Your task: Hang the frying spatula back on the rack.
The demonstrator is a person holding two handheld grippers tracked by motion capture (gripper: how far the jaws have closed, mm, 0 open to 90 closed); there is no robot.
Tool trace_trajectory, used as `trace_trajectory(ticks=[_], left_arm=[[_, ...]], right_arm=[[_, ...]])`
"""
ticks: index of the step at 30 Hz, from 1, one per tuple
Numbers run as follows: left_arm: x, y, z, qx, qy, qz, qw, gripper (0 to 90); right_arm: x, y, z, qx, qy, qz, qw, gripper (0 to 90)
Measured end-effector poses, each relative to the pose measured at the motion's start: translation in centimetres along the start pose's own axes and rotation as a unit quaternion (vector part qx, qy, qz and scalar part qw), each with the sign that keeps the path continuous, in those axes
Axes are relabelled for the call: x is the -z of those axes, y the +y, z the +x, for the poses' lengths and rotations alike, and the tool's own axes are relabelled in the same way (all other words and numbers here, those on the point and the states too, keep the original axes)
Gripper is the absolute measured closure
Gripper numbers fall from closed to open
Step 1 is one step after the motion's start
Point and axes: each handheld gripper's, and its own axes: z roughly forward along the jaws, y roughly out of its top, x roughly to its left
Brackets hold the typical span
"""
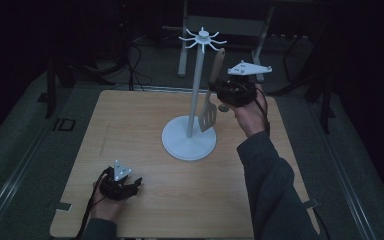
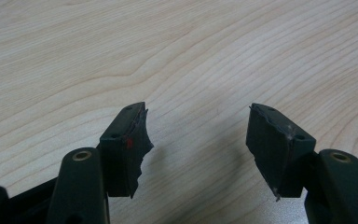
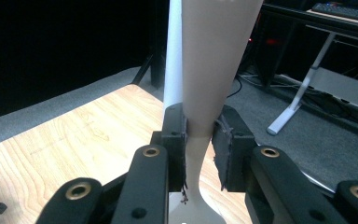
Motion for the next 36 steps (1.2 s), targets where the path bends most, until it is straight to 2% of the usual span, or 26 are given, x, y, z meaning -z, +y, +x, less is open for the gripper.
trace_trajectory(ticks=[10,27,31,35,36], left_arm=[[0.1,0.0,0.1,0.0,0.0,-0.001,1.0,38.5],[0.1,0.0,0.1,0.0,0.0,-0.002,1.0,38.5],[0.1,0.0,0.1,0.0,0.0,-0.003,1.0,38.5],[0.2,0.0,0.1,0.0,0.0,-0.002,1.0,38.5],[0.2,0.0,0.1,0.001,0.0,-0.003,1.0,38.5]], right_arm=[[-0.1,0.5,0.0,-0.002,0.01,-0.001,0.9999,75.4],[-1.5,1.2,-0.1,-0.002,0.023,0.026,0.9994,75.3],[-1.7,1.0,0.0,-0.011,0.029,0.025,0.9992,75.2],[-1.6,0.7,0.1,-0.013,0.032,0.018,0.9992,72.8],[-1.6,0.6,0.2,-0.016,0.03,0.015,0.9993,68.0]])
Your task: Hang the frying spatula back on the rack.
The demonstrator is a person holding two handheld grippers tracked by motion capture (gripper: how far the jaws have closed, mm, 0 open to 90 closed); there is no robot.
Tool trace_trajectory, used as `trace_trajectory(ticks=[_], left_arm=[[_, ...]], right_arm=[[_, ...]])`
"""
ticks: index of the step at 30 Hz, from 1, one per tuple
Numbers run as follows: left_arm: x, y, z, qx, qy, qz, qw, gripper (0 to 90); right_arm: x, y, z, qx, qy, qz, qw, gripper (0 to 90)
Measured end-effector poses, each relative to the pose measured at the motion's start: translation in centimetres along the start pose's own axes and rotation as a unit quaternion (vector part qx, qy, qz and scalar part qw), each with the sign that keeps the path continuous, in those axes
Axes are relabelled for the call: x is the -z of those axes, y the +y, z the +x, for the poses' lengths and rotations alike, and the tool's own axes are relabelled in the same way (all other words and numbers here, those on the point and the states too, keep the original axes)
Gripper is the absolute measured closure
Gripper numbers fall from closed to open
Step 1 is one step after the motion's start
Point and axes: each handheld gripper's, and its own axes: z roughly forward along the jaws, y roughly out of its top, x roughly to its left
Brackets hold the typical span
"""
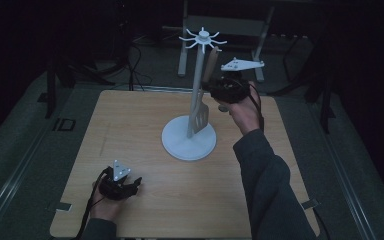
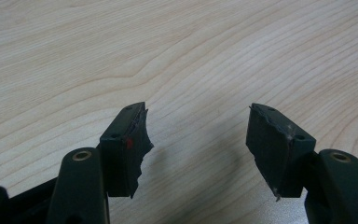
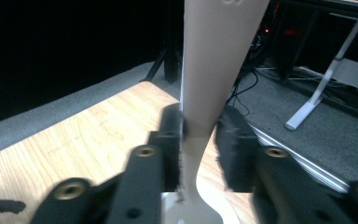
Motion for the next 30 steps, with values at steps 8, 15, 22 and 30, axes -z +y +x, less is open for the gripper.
trace_trajectory(ticks=[8,15,22,30], left_arm=[[-0.1,0.0,-0.1,-0.001,0.001,0.0,1.0,38.3],[-0.1,0.0,-0.1,0.0,0.003,-0.001,1.0,38.1],[-0.1,0.0,-0.1,-0.001,0.005,0.001,1.0,38.0],[-0.1,0.0,0.0,-0.001,0.007,0.001,1.0,37.9]], right_arm=[[0.8,-1.3,0.6,0.013,-0.02,-0.005,0.9997,44.9],[1.5,-2.7,0.6,0.006,-0.032,0.003,0.9995,38.5],[2.0,-4.4,0.3,0.0,-0.037,0.015,0.9992,38.5],[2.3,-6.6,0.1,-0.006,-0.04,0.03,0.9987,38.5]])
